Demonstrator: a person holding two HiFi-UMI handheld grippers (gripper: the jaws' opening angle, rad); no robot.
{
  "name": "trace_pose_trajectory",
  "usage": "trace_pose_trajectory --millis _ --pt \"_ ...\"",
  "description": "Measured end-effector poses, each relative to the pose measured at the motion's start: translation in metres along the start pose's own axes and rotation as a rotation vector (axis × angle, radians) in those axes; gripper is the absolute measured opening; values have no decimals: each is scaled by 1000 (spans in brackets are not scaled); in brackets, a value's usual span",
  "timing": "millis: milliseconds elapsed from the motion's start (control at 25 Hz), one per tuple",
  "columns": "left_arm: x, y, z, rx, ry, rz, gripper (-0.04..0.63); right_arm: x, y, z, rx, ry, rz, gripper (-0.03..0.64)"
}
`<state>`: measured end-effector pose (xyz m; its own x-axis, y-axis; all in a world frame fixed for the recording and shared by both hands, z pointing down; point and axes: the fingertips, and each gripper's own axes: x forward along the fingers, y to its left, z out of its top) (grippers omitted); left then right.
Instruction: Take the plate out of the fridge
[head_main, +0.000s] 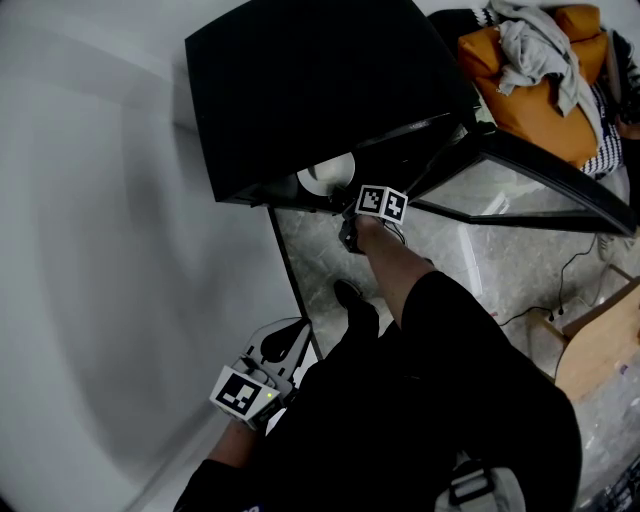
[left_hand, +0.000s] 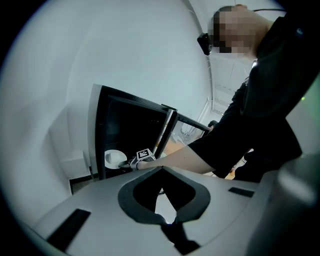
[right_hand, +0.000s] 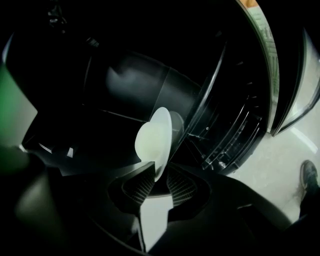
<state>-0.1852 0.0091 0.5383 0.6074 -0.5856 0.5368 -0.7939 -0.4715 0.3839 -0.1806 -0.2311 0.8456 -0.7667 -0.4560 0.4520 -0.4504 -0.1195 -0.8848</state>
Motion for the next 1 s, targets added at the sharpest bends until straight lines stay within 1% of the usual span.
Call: trace_pose_trajectory --millis 40,120,480,600,720,1000 --pt "-1 0 -1 -3 0 0 -3 1 1 -1 9 2 5 74" --pt "-2 0 -1 -9 -1 -2 -3 0 1 -1 25 -1 16 64" --pt "1 -7 2 -9 -9 -32 -3 -23 -5 -5 66 -23 37 54" --pt "3 -8 5 -3 -12 -38 -3 -33 -5 -5 78 -48 77 40" --pt "4 -10 7 7 -11 -46 -3 -42 -1 -3 63 -74 125 21" --pt "10 -20 11 29 0 -64 -3 -62 -2 1 85 -114 182 21"
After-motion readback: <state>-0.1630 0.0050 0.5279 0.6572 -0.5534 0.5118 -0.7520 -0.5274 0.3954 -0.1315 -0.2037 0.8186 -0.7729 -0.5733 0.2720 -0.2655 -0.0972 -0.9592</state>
